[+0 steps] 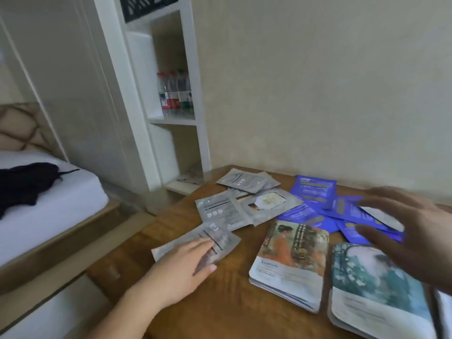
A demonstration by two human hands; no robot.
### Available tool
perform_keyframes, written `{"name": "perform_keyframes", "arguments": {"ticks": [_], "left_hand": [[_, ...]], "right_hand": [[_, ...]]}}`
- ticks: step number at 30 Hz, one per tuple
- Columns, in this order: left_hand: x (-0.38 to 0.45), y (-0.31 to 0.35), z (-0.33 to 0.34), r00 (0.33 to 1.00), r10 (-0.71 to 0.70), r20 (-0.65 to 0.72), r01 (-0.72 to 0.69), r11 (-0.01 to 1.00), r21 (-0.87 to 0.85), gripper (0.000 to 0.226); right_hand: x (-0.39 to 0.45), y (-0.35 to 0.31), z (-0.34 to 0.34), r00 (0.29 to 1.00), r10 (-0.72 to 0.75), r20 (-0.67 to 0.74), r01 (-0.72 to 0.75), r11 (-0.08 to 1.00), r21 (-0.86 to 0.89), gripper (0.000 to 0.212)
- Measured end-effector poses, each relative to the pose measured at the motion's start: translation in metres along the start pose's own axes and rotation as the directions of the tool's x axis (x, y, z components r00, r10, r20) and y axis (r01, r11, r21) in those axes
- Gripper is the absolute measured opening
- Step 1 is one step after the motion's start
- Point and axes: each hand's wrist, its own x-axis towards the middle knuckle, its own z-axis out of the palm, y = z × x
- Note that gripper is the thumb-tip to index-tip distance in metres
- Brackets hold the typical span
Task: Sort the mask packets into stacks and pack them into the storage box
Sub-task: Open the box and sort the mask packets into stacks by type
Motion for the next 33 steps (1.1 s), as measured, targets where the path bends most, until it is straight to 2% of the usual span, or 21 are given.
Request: {"name": "perform_keyframes", "arguments": {"ticks": [1, 2, 5, 8, 11, 14, 16, 17, 19, 20, 21, 22, 23, 24, 25, 26, 27, 30, 31, 32, 33], "left_hand": [[-0.01, -0.004, -0.003, 0.997, 0.069, -0.035, -0.068, 0.997, 0.029, 0.054], [-0.02, -0.009, -0.004, 0.983, 0.172, -0.065, -0.166, 0.982, 0.091, 0.048], [-0.045, -0.026, -0.008, 0.919, 0.391, -0.048, -0.368, 0.896, 0.25, 0.037], [-0.067, -0.036, -0.009, 0.865, 0.489, -0.108, -0.462, 0.863, 0.207, 0.024], [-0.086, -0.047, -0.005, 0.811, 0.527, -0.252, -0.497, 0.85, 0.176, 0.015], [-0.101, -0.048, 0.0, 0.742, 0.521, -0.422, -0.488, 0.851, 0.193, 0.012], [-0.107, -0.04, -0.002, 0.646, 0.531, -0.548, -0.478, 0.841, 0.252, 0.01], [-0.108, -0.035, -0.003, 0.582, 0.527, -0.619, -0.468, 0.84, 0.275, 0.01], [-0.107, -0.022, -0.005, 0.482, 0.399, -0.78, -0.416, 0.888, 0.197, 0.028], [-0.104, -0.012, -0.007, 0.475, 0.244, -0.846, -0.413, 0.91, 0.031, 0.044], [-0.102, 0.001, -0.011, 0.52, 0.032, -0.854, -0.43, 0.873, -0.229, 0.059], [-0.1, 0.015, -0.014, 0.617, -0.186, -0.765, -0.433, 0.731, -0.527, 0.073], [-0.096, 0.029, -0.017, 0.762, -0.318, -0.564, -0.372, 0.497, -0.784, 0.081], [-0.091, 0.043, -0.019, 0.886, -0.334, -0.322, -0.232, 0.281, -0.931, 0.081], [-0.085, 0.054, -0.018, 0.954, -0.268, -0.133, -0.091, 0.164, -0.982, 0.074], [-0.08, 0.065, -0.016, 0.98, -0.194, -0.038, -0.007, 0.157, -0.988, 0.059], [-0.077, 0.077, -0.014, 0.989, -0.149, 0.003, 0.03, 0.18, -0.983, 0.042], [-0.069, 0.112, -0.012, 0.997, -0.068, 0.047, 0.059, 0.19, -0.98, 0.016], [-0.068, 0.123, -0.012, 0.998, -0.035, 0.059, 0.064, 0.2, -0.978, 0.011], [-0.067, 0.132, -0.011, 0.997, 0.008, 0.072, 0.069, 0.219, -0.973, 0.009], [-0.067, 0.142, -0.009, 0.994, 0.052, 0.091, 0.075, 0.249, -0.965, 0.013]], "right_hand": [[0.012, -0.022, -0.001, 0.998, -0.062, -0.024, 0.064, 0.996, 0.063, 0.064], [0.019, -0.053, 0.005, 0.989, -0.131, 0.064, 0.123, 0.986, 0.108, 0.06], [0.032, -0.124, 0.047, 0.89, -0.406, 0.206, 0.372, 0.91, 0.184, 0.056], [0.028, -0.169, 0.077, 0.77, -0.46, 0.442, 0.424, 0.887, 0.185, 0.062], [0.017, -0.192, 0.096, 0.707, -0.499, 0.501, 0.447, 0.864, 0.23, 0.068], [-0.001, -0.211, 0.102, 0.761, -0.489, 0.427, 0.453, 0.871, 0.19, 0.049], [-0.013, -0.219, 0.1, 0.804, -0.502, 0.318, 0.482, 0.864, 0.146, 0.029], [-0.02, -0.217, 0.098, 0.836, -0.483, 0.26, 0.453, 0.875, 0.168, 0.027], [-0.034, -0.202, 0.083, 0.908, -0.374, 0.188, 0.33, 0.916, 0.23, 0.028], [-0.042, -0.193, 0.071, 0.942, -0.301, 0.151, 0.252, 0.928, 0.275, 0.03], [-0.049, -0.182, 0.059, 0.962, -0.232, 0.144, 0.171, 0.923, 0.346, 0.031], [-0.057, -0.17, 0.048, 0.979, -0.132, 0.156, 0.039, 0.871, 0.49, 0.026], [-0.064, -0.159, 0.036, 0.971, -0.017, 0.239, -0.157, 0.709, 0.688, 0.017], [-0.07, -0.148, 0.024, 0.931, 0.061, 0.361, -0.349, 0.446, 0.824, 0.013], [-0.078, -0.136, 0.015, 0.869, 0.09, 0.486, -0.494, 0.2, 0.846, 0.012], [-0.087, -0.125, 0.009, 0.821, 0.084, 0.565, -0.57, 0.053, 0.82, 0.017], [-0.096, -0.117, 0.003, 0.782, 0.089, 0.617, -0.619, -0.009, 0.785, 0.025], [-0.123, -0.103, -0.012, 0.73, 0.209, 0.651, -0.65, -0.08, 0.755, 0.025], [-0.132, -0.098, -0.017, 0.716, 0.255, 0.65, -0.655, -0.077, 0.752, 0.023], [-0.143, -0.093, -0.023, 0.72, 0.294, 0.629, -0.653, -0.02, 0.757, 0.025], [-0.154, -0.088, -0.03, 0.731, 0.336, 0.594, -0.651, 0.081, 0.755, 0.033]]}}
